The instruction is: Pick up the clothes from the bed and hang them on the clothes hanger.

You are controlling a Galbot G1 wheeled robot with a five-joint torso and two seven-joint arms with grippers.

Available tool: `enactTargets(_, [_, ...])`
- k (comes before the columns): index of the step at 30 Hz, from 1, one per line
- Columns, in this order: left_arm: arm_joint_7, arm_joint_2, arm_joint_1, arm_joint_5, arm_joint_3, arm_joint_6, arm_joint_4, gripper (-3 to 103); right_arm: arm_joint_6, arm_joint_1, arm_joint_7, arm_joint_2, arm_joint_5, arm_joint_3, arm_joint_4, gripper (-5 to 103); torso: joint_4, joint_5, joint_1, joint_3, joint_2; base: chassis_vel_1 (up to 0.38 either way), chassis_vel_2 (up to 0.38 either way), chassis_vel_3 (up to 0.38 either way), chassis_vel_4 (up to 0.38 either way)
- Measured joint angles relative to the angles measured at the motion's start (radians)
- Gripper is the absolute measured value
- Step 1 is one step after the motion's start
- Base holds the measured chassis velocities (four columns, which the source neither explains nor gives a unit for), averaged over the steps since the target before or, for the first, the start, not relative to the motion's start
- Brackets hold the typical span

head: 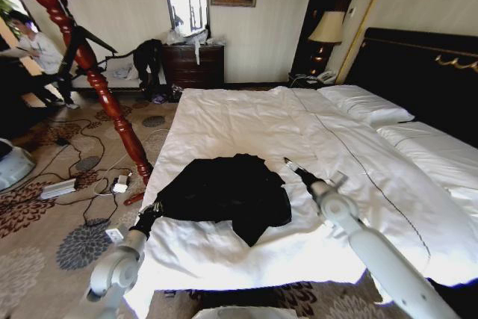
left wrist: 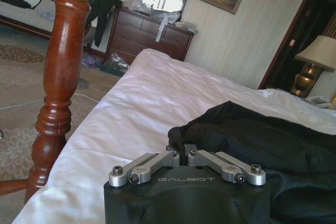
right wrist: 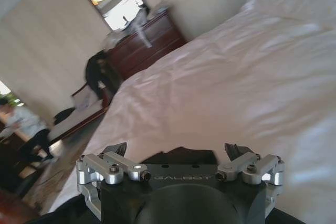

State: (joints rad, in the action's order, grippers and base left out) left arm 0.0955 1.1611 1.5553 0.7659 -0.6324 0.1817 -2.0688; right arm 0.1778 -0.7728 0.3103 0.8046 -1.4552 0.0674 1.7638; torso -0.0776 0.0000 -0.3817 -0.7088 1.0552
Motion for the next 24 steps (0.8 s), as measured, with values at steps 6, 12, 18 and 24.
enactTargets(6, [0.000,0.017,-0.004,-0.018,0.010,-0.001,-0.005,2,-0.033,0.183,-0.220,0.029,-0.005,-0.194,-0.203,100,0.0000,-0.0004,0.000,0.000,0.000,0.000,0.000,0.000,0.000])
enactTargets(12, [0.000,0.036,0.000,-0.038,0.020,-0.001,-0.009,2,-0.017,0.268,-0.447,0.061,0.023,-0.267,-0.386,100,-0.0003,0.0001,0.000,0.000,0.000,0.000,0.000,0.000,0.000])
enactTargets(18, [0.003,0.036,0.000,-0.043,0.024,-0.001,-0.010,2,0.009,0.303,-0.619,0.080,0.062,-0.272,-0.518,100,-0.0003,-0.0001,0.000,0.000,0.000,0.000,0.000,0.000,0.000])
enactTargets(24, [0.007,0.043,-0.001,-0.044,0.032,0.000,-0.009,2,0.031,0.324,-0.764,0.103,0.134,-0.272,-0.643,100,-0.0003,0.0000,0.000,0.000,0.000,0.000,0.000,0.000,0.000])
